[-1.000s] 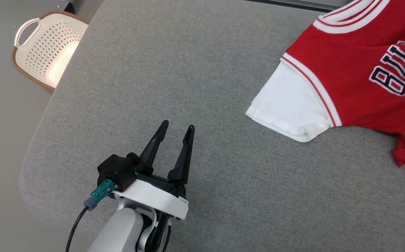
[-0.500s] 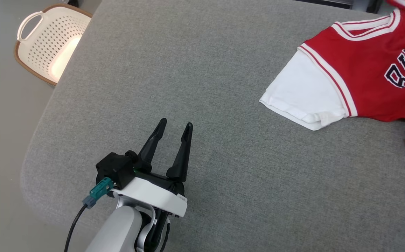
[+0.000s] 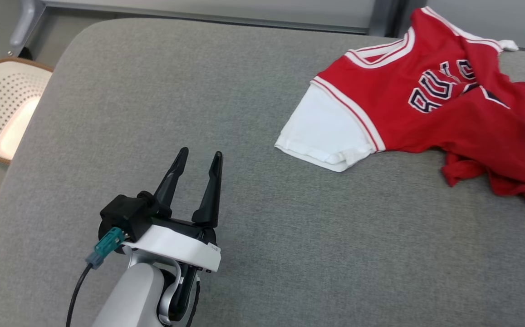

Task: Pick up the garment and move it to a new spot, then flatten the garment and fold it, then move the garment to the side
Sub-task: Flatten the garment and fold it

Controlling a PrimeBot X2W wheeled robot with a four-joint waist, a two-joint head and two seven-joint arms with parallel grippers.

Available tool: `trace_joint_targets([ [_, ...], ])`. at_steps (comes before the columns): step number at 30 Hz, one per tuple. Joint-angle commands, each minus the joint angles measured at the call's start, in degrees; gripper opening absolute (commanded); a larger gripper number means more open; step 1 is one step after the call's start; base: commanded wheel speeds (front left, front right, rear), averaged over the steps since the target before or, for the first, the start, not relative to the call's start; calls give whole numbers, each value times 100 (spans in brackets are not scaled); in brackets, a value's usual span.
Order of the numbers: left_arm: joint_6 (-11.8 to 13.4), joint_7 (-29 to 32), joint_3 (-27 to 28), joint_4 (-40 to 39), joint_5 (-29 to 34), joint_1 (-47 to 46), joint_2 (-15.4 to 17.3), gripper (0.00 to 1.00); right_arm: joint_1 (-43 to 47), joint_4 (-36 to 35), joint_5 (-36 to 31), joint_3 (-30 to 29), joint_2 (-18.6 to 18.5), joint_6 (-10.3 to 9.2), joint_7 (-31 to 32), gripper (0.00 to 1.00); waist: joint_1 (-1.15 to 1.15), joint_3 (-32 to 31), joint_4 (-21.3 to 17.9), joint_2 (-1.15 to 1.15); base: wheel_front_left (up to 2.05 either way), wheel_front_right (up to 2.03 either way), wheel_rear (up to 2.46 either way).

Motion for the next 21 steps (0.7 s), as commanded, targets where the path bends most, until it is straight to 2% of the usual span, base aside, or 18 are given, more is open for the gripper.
trace_joint_targets([
  [1,-26,-26,68,9,43,46,27,100,351,-110,95,-156,95,-1,-121,100,0,-274,-329,0,0,0,0],
  [7,-73,-26,284,27,155,167,26,100,2015,-786,123,-863,619,-1,-417,100,0,-489,-814,0,0,0,0],
  [12,-117,-25,399,52,227,263,24,100,3277,-1412,32,-1542,1355,0,-544,100,0,-552,-1105,0,0,0,0],
  [16,-151,-26,437,86,275,315,23,100,3973,-1786,-126,-1832,1880,0,-487,100,0,-584,-1267,0,0,0,0],
  [21,-196,-26,382,142,322,327,25,100,4300,-2010,-293,-1868,2213,0,-341,100,0,-561,-1321,0,0,0,0],
])
